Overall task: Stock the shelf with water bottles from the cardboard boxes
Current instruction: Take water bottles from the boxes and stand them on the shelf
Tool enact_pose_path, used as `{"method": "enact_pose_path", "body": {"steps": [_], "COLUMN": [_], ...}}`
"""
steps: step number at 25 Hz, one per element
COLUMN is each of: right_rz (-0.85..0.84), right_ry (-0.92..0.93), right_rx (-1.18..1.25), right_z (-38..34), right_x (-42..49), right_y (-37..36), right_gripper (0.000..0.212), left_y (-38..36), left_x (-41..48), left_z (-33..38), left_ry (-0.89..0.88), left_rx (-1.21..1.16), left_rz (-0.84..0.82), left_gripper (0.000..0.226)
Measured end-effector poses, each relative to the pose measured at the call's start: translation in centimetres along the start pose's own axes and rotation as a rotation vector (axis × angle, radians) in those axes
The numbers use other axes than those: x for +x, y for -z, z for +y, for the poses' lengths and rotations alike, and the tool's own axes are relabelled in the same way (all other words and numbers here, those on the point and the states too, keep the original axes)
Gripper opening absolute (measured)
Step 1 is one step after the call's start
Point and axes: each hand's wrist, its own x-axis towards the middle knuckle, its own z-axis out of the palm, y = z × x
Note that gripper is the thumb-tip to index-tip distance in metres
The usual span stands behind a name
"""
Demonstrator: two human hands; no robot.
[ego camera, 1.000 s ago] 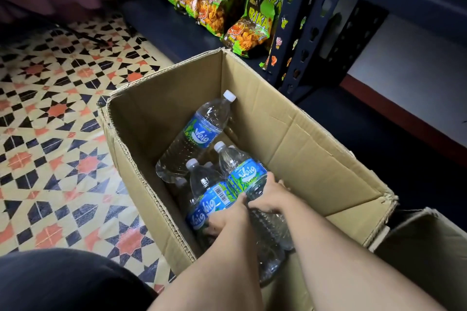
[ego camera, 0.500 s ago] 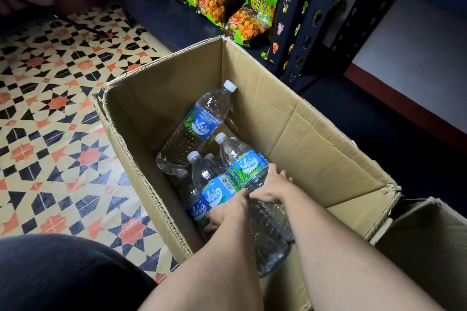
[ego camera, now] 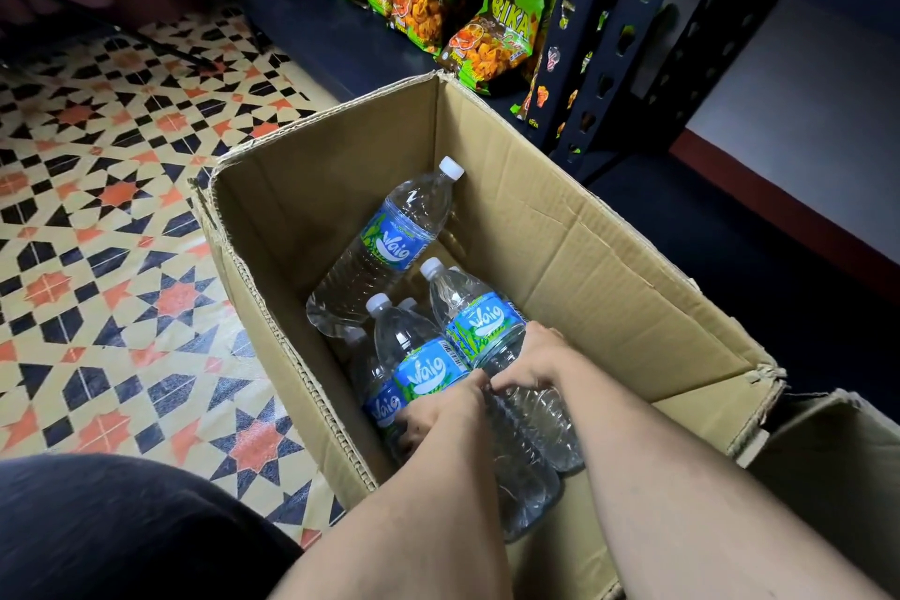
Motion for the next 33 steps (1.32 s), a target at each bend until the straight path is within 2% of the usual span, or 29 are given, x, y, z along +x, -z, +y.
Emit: {"method": "enact_pose_path", "body": {"steps": [1, 2, 4, 5, 6, 9, 10, 14, 19, 25, 28, 33], "right_rz": [0.026, 0.039, 0.042, 0.04, 0.046, 0.077, 0.083, 0.148, 0.305, 0.57, 0.76, 1.01], "right_ry": [-0.009, -0.017, -0.013, -0.018, -0.024, -0.029, -0.025, 0.004, 0.09, 0.268, 0.404, 0.572], "right_rx": [-0.004, -0.004, 0.005, 0.009, 0.021, 0.042, 0.037, 0.072, 0.142, 0.541, 0.632, 0.814], "right_z": [-0.2, -0.5, -0.9, -1.0, -1.1, -1.0, -0.9, -0.9, -0.9, -0.6, -1.0, 0.9], "right_x": [-0.2, -0.3, -0.6, -0.7, -0.8, -1.1, -1.2, -2.0, -6.8, -15.5, -21.1, -30.3], "right_y": [-0.1, -0.2, -0.3, -0.3, -0.2, 0.1, 0.1, 1.4, 4.7, 9.0, 12.1, 16.4], "right_gripper": [0.095, 0.094, 0.094, 0.093, 0.09, 0.077, 0.076, 0.075, 0.078, 0.072, 0.065, 0.054], "left_y": [0.2, 0.2, 0.5, -0.2, -1.1, -0.9, -0.3, -0.4, 0.4, 3.9, 5.6, 6.8], "left_x": [0.0, -0.4, 0.3, 2.2, 5.2, 3.1, 1.0, -3.0, -6.4, -15.0, -21.0, -31.4], "left_z": [0.0, 0.2, 0.6, 0.0, -1.2, -0.4, -0.1, 0.5, 2.4, 4.7, 5.4, 5.0], "left_ry": [0.015, 0.009, -0.026, -0.069, -0.066, -0.103, -0.12, -0.231, -0.432, -0.892, -1.159, -1.425], "left_rx": [0.001, 0.008, 0.1, 0.135, 0.128, 0.057, 0.065, -0.005, -0.059, 0.09, 0.089, 0.066], "left_rz": [-0.001, 0.026, 0.085, 0.178, 0.275, 0.3, 0.301, 0.321, 0.273, 0.176, 0.078, -0.129], "left_gripper": [0.047, 0.057, 0.098, 0.11, 0.118, 0.127, 0.125, 0.091, 0.09, 0.084, 0.08, 0.075]}}
